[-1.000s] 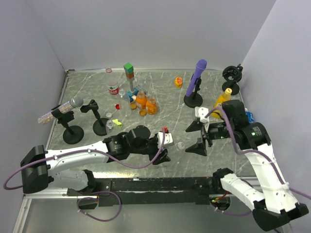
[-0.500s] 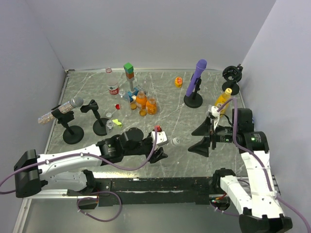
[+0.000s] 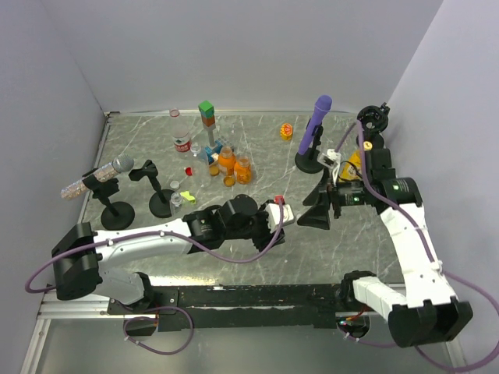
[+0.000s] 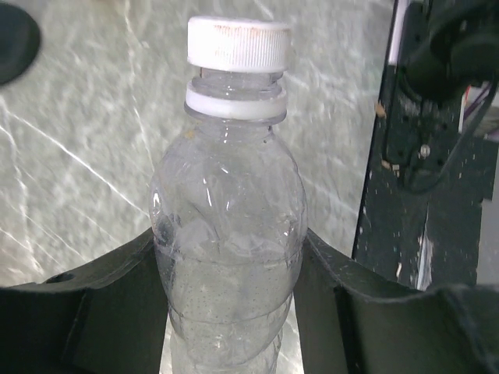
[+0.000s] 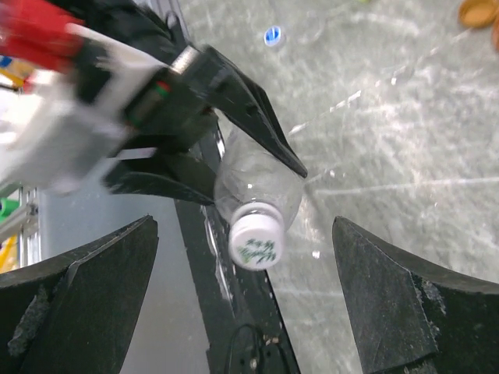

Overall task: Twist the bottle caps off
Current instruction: Unscrew the bottle cap from the plastic bottle.

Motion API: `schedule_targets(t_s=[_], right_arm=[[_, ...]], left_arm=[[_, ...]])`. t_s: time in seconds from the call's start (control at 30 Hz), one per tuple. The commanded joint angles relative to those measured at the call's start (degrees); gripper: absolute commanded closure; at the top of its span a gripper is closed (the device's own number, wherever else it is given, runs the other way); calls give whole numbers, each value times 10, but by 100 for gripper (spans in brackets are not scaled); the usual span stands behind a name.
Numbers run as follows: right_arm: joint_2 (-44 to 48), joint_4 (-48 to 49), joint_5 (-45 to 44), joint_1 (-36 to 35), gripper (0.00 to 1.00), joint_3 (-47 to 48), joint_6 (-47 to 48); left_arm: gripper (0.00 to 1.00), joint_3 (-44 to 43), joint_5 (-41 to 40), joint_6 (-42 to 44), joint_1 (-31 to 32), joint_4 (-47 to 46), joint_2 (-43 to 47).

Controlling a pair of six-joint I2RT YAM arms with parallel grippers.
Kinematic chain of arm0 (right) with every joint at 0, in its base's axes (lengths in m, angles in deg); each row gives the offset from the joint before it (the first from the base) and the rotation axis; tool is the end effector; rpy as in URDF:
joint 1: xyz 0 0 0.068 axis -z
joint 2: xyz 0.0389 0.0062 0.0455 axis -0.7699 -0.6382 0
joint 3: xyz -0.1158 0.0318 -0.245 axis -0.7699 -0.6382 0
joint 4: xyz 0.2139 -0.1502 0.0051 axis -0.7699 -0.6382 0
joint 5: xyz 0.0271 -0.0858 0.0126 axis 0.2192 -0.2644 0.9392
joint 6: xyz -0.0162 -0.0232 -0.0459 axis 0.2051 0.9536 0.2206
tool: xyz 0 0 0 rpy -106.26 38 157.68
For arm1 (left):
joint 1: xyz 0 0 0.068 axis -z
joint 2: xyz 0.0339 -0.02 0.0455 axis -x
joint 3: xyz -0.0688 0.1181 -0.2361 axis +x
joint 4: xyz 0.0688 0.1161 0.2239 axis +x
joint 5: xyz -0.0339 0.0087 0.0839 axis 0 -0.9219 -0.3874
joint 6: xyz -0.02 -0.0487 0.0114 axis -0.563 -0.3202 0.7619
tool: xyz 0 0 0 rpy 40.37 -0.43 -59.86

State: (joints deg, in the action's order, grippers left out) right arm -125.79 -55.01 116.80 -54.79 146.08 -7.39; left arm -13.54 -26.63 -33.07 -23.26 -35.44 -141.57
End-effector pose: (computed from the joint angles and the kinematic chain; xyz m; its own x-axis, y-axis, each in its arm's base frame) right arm 0.1612 0.0453 0.3568 -0.4600 -0.2205 -0.8601 -0.8742 0.2820 0.3953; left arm 0.1190 -0.2888 0.2786 -0.0964 0.4140 -0.9051 0.9681 0.2505 0.0115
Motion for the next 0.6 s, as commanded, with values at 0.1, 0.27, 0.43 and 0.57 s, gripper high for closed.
schedule_targets(t_s=[0.1, 0.27, 0.43, 0.57], right_arm=[[-45, -53, -68, -47, 5, 53, -3], [-47, -45, -71, -53, 9, 64, -19], [-69, -62, -76, -64, 37, 73, -15], [-75, -68, -87, -74, 43, 77, -14]], left_arm=[[75, -34, -28, -9, 5, -4, -1], [75, -20, -41, -27, 9, -22, 10], [75, -19, -46, -36, 12, -28, 12], [75, -24, -52, -39, 13, -28, 7]])
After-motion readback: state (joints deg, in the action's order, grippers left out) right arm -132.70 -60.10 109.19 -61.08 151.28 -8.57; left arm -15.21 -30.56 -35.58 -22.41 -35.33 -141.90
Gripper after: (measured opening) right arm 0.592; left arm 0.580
